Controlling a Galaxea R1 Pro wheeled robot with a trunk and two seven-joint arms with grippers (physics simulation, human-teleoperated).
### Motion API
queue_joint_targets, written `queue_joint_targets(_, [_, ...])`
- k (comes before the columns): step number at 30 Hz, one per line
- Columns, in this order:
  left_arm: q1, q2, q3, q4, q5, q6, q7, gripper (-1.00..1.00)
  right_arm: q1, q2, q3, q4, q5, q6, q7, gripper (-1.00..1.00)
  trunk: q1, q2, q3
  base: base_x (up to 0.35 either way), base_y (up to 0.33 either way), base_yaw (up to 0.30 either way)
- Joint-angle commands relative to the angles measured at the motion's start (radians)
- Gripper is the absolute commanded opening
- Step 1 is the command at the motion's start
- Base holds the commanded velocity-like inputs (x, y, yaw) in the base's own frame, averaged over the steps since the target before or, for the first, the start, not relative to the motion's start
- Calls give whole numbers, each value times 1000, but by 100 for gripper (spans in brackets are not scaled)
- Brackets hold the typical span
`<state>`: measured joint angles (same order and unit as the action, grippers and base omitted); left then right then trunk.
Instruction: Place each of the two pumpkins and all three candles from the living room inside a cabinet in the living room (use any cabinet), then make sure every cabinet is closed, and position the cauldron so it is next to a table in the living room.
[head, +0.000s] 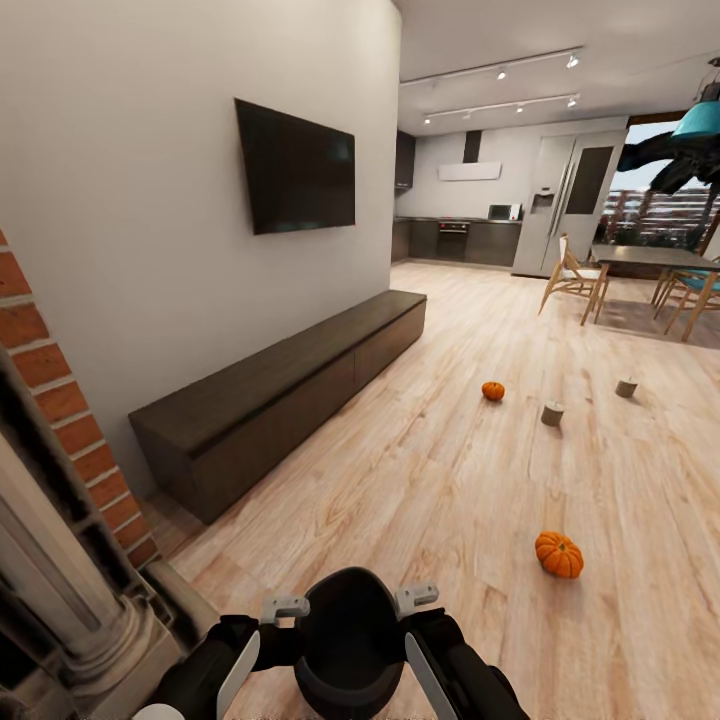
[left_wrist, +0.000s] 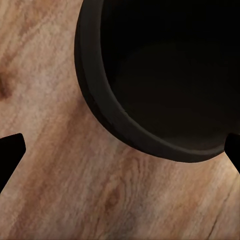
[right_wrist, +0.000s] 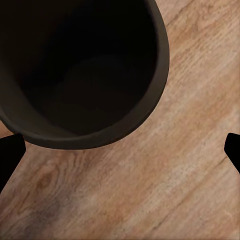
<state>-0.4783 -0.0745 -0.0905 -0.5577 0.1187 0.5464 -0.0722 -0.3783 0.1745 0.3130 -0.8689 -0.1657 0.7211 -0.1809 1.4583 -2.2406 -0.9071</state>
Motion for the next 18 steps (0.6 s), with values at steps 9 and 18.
queue_joint_targets(9, [0,-1,-4,1,9,6,4,100,-1,0,2,-1,-10,3,-9,100,0,0,-1,50,0,0])
queue_joint_targets(18, [0,-2,-5,4,7,6,5,100,-1,0,2,-3,-10,0,-8,100,0,0,-1,197,0,0])
